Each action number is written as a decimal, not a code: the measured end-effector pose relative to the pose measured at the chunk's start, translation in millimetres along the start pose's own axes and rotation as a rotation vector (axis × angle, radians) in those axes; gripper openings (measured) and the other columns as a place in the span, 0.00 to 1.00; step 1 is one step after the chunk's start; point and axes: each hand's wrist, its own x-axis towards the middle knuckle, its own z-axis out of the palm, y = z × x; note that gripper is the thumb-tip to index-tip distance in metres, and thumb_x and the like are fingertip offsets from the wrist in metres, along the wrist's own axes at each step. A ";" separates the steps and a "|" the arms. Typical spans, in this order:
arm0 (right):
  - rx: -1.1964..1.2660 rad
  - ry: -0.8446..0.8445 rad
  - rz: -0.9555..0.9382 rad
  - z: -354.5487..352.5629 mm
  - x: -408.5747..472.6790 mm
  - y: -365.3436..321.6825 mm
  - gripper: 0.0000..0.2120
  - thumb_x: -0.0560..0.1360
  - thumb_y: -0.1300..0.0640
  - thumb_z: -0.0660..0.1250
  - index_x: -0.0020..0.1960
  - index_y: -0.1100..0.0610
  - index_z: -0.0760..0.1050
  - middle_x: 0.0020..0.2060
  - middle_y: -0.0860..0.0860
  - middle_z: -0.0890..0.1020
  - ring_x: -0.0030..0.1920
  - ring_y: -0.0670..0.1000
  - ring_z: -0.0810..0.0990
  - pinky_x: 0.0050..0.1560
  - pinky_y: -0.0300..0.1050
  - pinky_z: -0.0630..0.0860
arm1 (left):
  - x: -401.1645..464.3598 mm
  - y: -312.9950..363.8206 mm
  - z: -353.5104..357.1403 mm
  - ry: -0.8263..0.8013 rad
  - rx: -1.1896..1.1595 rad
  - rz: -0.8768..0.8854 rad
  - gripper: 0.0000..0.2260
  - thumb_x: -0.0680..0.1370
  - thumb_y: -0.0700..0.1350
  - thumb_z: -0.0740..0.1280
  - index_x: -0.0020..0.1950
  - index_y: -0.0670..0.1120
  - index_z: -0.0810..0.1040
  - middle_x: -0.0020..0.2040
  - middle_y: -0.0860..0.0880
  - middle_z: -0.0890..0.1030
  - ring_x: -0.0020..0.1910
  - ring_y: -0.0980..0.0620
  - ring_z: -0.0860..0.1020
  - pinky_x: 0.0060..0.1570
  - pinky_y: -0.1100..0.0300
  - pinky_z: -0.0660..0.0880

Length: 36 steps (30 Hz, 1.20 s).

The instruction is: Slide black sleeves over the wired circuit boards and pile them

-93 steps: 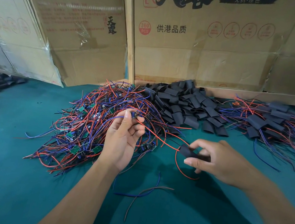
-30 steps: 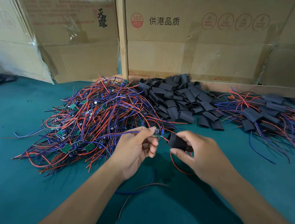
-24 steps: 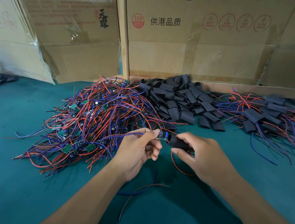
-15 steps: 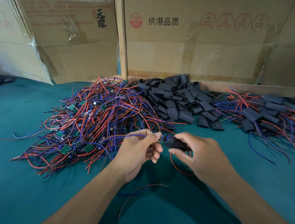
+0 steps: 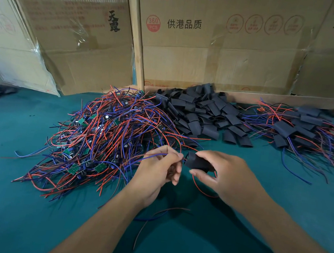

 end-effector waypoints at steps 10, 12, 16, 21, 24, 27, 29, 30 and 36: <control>0.119 0.015 0.032 0.7 0.5 -0.7 0.18 0.72 0.49 0.75 0.58 0.56 0.80 0.47 0.48 0.83 0.45 0.49 0.79 0.48 0.44 0.75 | -1.4 -1.5 1.4 -0.011 0.060 0.002 0.10 0.80 0.36 0.66 0.40 0.42 0.72 0.31 0.45 0.72 0.27 0.49 0.68 0.28 0.59 0.67; 0.119 0.010 0.040 0.9 0.3 -1.8 0.17 0.72 0.50 0.75 0.58 0.56 0.80 0.47 0.49 0.83 0.44 0.49 0.78 0.47 0.44 0.74 | -1.1 -1.6 1.0 -0.009 0.033 -0.021 0.11 0.80 0.36 0.66 0.37 0.44 0.73 0.31 0.45 0.71 0.27 0.49 0.67 0.28 0.59 0.66; 0.163 -0.009 0.055 0.0 0.0 -4.1 0.15 0.71 0.53 0.77 0.56 0.56 0.81 0.43 0.46 0.82 0.41 0.42 0.76 0.46 0.36 0.72 | -0.5 -1.2 1.1 0.000 -0.061 -0.102 0.14 0.79 0.34 0.66 0.35 0.45 0.73 0.30 0.46 0.69 0.27 0.51 0.66 0.27 0.61 0.65; 0.565 -0.080 0.337 -4.2 5.5 -5.1 0.05 0.74 0.55 0.74 0.49 0.51 0.81 0.39 0.47 0.85 0.36 0.47 0.80 0.42 0.42 0.77 | -1.5 -0.1 1.7 -0.015 -0.124 -0.119 0.15 0.79 0.34 0.65 0.34 0.46 0.72 0.30 0.47 0.69 0.27 0.52 0.66 0.27 0.62 0.65; 0.796 -0.214 0.439 -8.3 5.3 -4.1 0.03 0.77 0.59 0.71 0.50 0.56 0.81 0.36 0.53 0.83 0.32 0.50 0.76 0.35 0.42 0.74 | -2.6 1.8 1.3 -0.051 -0.136 -0.130 0.15 0.78 0.37 0.69 0.32 0.48 0.73 0.29 0.48 0.71 0.26 0.53 0.67 0.26 0.63 0.66; 1.047 -0.313 0.544 -10.6 4.9 -5.4 0.05 0.78 0.61 0.68 0.53 0.61 0.78 0.35 0.59 0.81 0.31 0.53 0.75 0.29 0.39 0.72 | -4.3 4.0 1.2 -0.096 -0.117 -0.131 0.12 0.73 0.41 0.72 0.31 0.48 0.75 0.28 0.47 0.72 0.25 0.53 0.68 0.26 0.63 0.66; 1.185 -0.339 0.593 -11.2 5.6 -7.8 0.06 0.78 0.62 0.67 0.53 0.63 0.75 0.38 0.61 0.82 0.29 0.51 0.76 0.26 0.37 0.70 | -4.5 3.8 1.4 -0.099 -0.103 -0.129 0.14 0.75 0.39 0.71 0.30 0.49 0.76 0.28 0.48 0.73 0.25 0.53 0.68 0.26 0.64 0.66; 1.225 -0.339 0.606 -11.3 6.1 -8.5 0.06 0.78 0.62 0.67 0.54 0.63 0.75 0.40 0.61 0.82 0.30 0.51 0.76 0.26 0.37 0.69 | -4.7 3.8 1.6 -0.096 -0.097 -0.125 0.14 0.75 0.38 0.70 0.30 0.49 0.77 0.28 0.48 0.73 0.25 0.53 0.68 0.26 0.64 0.66; 1.261 -0.356 0.655 -10.3 5.9 -8.7 0.07 0.78 0.63 0.66 0.55 0.65 0.74 0.43 0.63 0.83 0.31 0.50 0.75 0.26 0.36 0.68 | -7.7 3.6 4.3 -0.101 -0.030 -0.078 0.09 0.78 0.34 0.67 0.39 0.41 0.71 0.29 0.45 0.74 0.24 0.52 0.68 0.25 0.63 0.66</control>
